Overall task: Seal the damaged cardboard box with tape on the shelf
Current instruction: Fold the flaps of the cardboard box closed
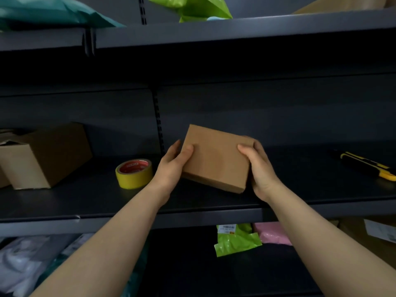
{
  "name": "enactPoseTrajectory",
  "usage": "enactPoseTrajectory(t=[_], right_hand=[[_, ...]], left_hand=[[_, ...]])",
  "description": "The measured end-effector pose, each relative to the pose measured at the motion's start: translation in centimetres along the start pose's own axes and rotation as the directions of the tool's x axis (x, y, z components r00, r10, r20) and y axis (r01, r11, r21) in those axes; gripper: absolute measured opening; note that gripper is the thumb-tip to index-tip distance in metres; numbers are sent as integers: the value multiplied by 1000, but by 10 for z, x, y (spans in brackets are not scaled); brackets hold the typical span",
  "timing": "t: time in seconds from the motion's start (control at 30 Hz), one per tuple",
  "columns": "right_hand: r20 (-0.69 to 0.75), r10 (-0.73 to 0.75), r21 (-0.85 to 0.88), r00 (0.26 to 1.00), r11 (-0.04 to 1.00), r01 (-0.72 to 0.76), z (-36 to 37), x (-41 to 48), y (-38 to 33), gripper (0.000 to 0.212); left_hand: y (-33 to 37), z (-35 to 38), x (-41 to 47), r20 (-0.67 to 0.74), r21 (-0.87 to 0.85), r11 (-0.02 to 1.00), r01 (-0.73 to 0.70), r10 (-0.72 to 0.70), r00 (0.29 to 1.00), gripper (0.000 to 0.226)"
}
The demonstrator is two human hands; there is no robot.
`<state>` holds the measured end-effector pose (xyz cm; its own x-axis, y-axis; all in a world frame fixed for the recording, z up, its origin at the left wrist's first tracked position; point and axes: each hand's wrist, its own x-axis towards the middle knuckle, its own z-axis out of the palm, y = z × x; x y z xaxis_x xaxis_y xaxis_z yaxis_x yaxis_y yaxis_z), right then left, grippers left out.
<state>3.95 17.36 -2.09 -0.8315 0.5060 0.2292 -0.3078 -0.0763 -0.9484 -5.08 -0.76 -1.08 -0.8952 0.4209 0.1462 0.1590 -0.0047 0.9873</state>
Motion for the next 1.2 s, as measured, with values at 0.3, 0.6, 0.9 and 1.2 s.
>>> enactPoseTrajectory(t=[0.3,0.6,0.9,1.2], right_hand=[[40,161,53,986,985,-163,0,2,-4,18],[-57,40,-126,998,991,-47,5,8,-6,48],[9,-29,-480,1000,877,30,20,-1,-9,64],[96,105,-330,990,942,-68,19,3,-5,115]], left_hand=[[0,-7,-7,88,-243,964,106,-87,992,56],[6,3,-14,-136,-102,982,-160,146,980,94],[8,21,-24,-153,247,887,-390,433,888,119],[7,23,-31,-72,226,888,-401,426,902,127]])
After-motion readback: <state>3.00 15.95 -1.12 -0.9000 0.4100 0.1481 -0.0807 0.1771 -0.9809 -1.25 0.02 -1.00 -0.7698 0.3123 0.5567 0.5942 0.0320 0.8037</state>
